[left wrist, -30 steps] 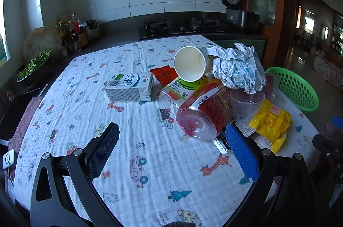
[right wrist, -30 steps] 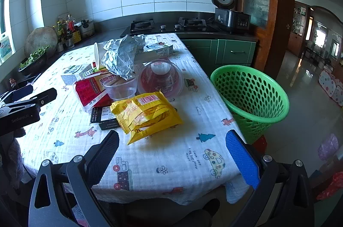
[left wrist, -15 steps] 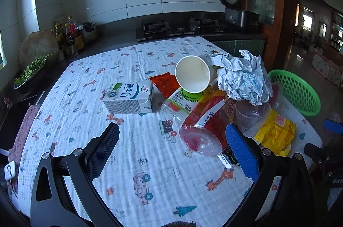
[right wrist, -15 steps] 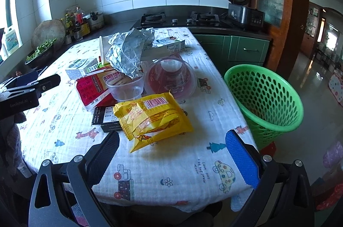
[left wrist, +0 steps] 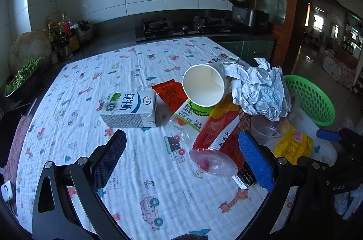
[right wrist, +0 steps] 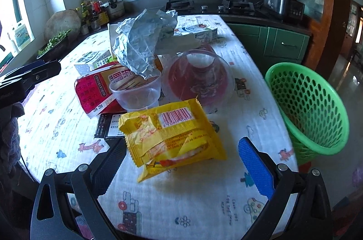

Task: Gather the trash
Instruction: 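Grasp the yellow snack bag with the right gripper while the left grasps the foil wrapper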

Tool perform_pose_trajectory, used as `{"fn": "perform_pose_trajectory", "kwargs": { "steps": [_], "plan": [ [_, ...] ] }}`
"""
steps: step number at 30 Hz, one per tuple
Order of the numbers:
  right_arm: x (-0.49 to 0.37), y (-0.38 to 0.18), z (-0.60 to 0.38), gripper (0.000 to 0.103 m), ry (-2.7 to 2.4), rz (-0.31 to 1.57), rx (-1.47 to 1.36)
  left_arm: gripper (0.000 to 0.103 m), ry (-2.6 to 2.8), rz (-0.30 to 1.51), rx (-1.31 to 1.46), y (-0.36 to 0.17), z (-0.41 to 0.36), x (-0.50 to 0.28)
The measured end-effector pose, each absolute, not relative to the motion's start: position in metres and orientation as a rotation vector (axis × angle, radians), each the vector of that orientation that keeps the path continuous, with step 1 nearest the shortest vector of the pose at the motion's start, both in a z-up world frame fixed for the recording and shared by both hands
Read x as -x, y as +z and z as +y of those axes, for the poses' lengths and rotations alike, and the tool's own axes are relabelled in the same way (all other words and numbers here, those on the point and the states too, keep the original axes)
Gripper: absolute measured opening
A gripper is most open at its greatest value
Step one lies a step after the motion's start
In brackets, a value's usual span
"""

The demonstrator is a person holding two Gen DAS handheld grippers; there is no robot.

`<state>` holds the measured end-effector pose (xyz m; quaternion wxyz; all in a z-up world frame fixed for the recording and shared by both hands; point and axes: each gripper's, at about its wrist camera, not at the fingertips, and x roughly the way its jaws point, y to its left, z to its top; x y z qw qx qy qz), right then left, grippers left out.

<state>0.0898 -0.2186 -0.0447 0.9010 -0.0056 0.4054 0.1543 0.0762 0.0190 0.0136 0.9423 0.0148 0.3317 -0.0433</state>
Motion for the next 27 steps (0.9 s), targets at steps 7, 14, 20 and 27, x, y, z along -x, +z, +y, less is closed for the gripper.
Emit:
{"fn": "perform_pose_trajectory", "kwargs": {
  "steps": [7,14,20,27],
  "plan": [
    [-0.112,-0.059,-0.219,0.096,0.348,0.866,-0.001,0.094,-0.197,0.705,0.007,0.016,0.008,-0.088],
    [-0.116,-0.065,-0.22,0.09,0.393,0.886,-0.037,0.094,-0.311,0.711,-0.026,0.024,-0.029,-0.104],
    [-0.111,-0.065,-0.222,0.071,0.414,0.888,-0.073,0.094,-0.361,0.71,-0.052,0.03,-0.053,-0.123],
    [-0.093,-0.054,-0.229,0.055,0.42,0.847,-0.114,0.094,-0.404,0.722,-0.076,0.026,-0.078,-0.138]
  ]
}}
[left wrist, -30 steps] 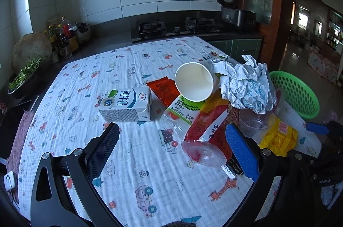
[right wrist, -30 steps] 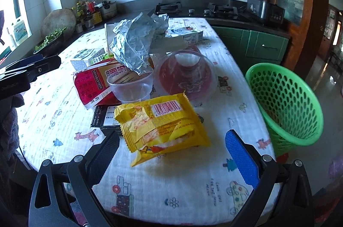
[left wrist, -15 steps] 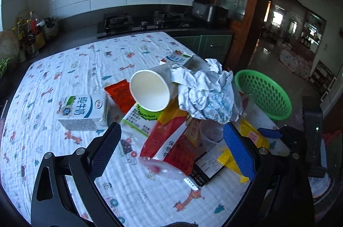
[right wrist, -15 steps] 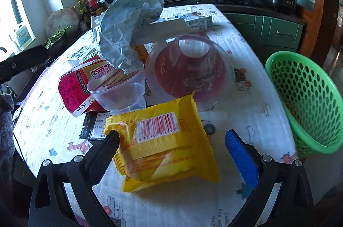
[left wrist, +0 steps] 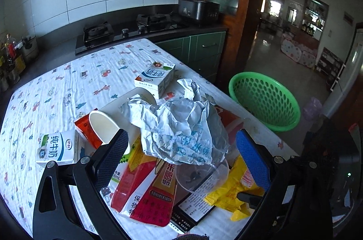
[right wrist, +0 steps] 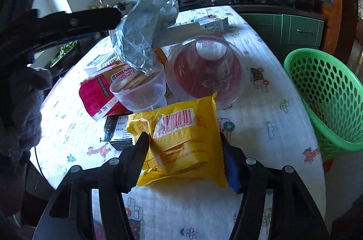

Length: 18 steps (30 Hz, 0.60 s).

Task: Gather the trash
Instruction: 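Grasp the yellow snack bag with the right gripper while the left grasps the foil wrapper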

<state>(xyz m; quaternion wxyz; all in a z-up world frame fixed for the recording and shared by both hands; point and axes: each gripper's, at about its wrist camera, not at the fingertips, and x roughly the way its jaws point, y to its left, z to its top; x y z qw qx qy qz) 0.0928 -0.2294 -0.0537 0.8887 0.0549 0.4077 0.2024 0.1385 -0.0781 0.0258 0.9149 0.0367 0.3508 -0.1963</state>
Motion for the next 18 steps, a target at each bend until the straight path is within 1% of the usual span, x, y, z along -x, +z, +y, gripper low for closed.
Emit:
{"fn": "perform_pose_trajectory", "kwargs": {
  "steps": [5,7,8,10,12,13,14,15,16,17,18],
  "plan": [
    [-0.08,-0.046,-0.235,0.055,0.414,0.816,-0.123,0.094,-0.393,0.749,-0.107,0.02,-0.088,-0.15],
    [-0.075,-0.042,-0.239,0.053,0.41,0.807,-0.128,0.087,-0.378,0.758,-0.129,0.017,-0.093,-0.155],
    [-0.074,-0.04,-0.24,0.053,0.41,0.803,-0.133,0.085,-0.368,0.769,-0.132,0.015,-0.094,-0.157],
    [-0.069,-0.036,-0.244,0.053,0.409,0.79,-0.138,0.076,-0.35,0.801,-0.127,0.012,-0.093,-0.161],
    [-0.064,-0.033,-0.247,0.053,0.408,0.778,-0.14,0.073,-0.344,0.814,-0.118,0.011,-0.092,-0.162],
    [-0.062,-0.031,-0.249,0.053,0.406,0.774,-0.141,0.066,-0.343,0.812,-0.119,0.011,-0.092,-0.161],
    [-0.06,-0.03,-0.25,0.053,0.403,0.769,-0.141,0.064,-0.345,0.813,-0.121,0.012,-0.092,-0.16],
    [-0.058,-0.028,-0.252,0.053,0.401,0.765,-0.141,0.052,-0.354,0.814,-0.117,0.012,-0.091,-0.159],
    [-0.057,-0.027,-0.253,0.053,0.4,0.761,-0.142,0.048,-0.36,0.817,-0.111,0.013,-0.091,-0.158],
    [-0.055,-0.026,-0.255,0.053,0.398,0.757,-0.142,0.047,-0.361,0.814,-0.112,0.013,-0.091,-0.157],
    [-0.054,-0.024,-0.256,0.053,0.397,0.754,-0.142,0.042,-0.362,0.804,-0.12,0.015,-0.091,-0.154]
  ]
}}
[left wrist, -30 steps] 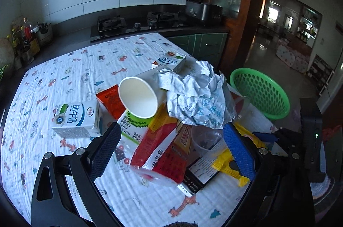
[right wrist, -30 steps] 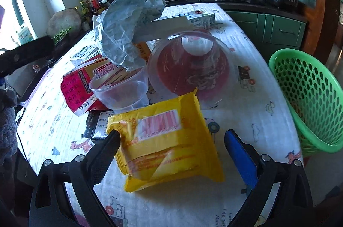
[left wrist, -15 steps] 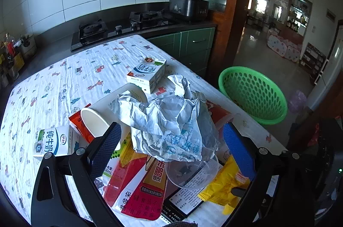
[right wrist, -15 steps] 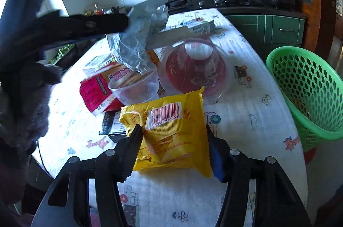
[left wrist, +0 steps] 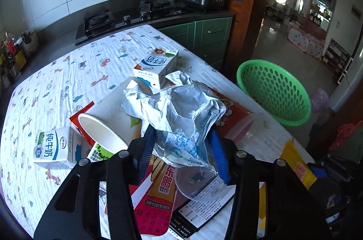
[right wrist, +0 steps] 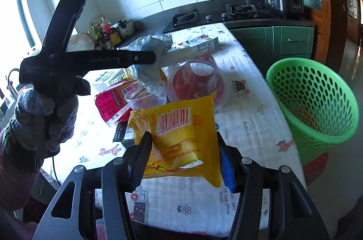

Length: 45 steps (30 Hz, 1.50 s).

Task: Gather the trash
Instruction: 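Grasp the yellow snack bag with the right gripper while the left grasps the foil wrapper, then drop the yellow bag into the green basket with the right gripper while the left drops the wrapper in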

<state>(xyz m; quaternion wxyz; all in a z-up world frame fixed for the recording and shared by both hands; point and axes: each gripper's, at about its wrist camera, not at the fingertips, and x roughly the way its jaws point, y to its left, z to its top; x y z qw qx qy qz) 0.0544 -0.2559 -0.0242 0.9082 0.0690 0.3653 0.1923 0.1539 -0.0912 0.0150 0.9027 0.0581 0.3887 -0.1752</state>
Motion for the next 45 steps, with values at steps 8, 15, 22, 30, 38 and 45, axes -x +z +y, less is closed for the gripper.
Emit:
{"fn": "perform_pose_trajectory", "kwargs": {
  "steps": [8,15,22,30,38,45],
  "plan": [
    [-0.053,-0.01,-0.278,0.053,0.355,0.711,-0.168,0.034,-0.366,0.72,-0.137,0.042,-0.082,-0.128],
    [-0.074,0.005,-0.333,0.053,0.183,0.673,-0.176,0.034,-0.449,0.666,-0.107,0.077,-0.085,-0.12],
    [-0.108,0.001,-0.397,0.054,-0.014,0.689,-0.166,0.034,-0.561,0.654,-0.113,0.089,-0.127,-0.133],
    [-0.153,-0.024,-0.453,0.061,-0.119,0.74,-0.186,0.034,-0.652,0.687,-0.108,0.084,-0.184,-0.161],
    [-0.163,-0.042,-0.481,0.071,-0.138,0.755,-0.231,0.034,-0.709,0.72,-0.101,0.072,-0.233,-0.182],
    [-0.133,-0.037,-0.478,0.077,-0.14,0.726,-0.209,0.035,-0.739,0.776,-0.11,0.056,-0.279,-0.207]
  ]
}}
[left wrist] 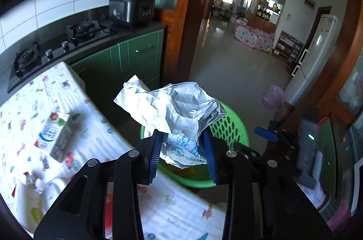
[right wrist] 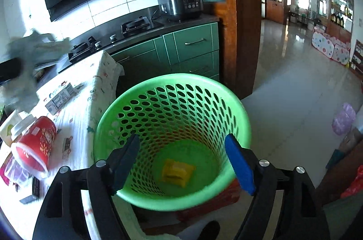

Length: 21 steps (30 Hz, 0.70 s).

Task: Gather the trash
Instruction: 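Drop the yellow bag into the green basket with the right gripper while the left drops the wrapper in, then grasp the white paper cup on the table with the left gripper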

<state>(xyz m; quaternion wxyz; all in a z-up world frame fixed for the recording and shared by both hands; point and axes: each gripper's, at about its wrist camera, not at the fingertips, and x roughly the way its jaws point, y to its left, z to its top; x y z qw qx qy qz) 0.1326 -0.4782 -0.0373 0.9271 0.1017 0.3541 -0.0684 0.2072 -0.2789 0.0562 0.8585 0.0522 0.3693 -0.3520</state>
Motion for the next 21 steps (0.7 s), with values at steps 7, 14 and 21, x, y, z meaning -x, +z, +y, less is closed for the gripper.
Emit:
{"fn": "perform_pose_trajectory", "kwargs": {
  "steps": [7,14,21],
  "plan": [
    [-0.101,-0.033,-0.476,0.077,-0.128,0.694,-0.215,0.047,-0.752,0.812,-0.138,0.035,-0.314,-0.214],
    [-0.084,-0.035,-0.466,0.077,-0.111,0.682,-0.218,0.073,-0.733,0.768,-0.174,0.028,-0.333,-0.205],
    [-0.073,-0.032,-0.448,0.077,-0.076,0.684,-0.203,0.075,-0.695,0.752,-0.186,0.036,-0.313,-0.194]
  ]
}}
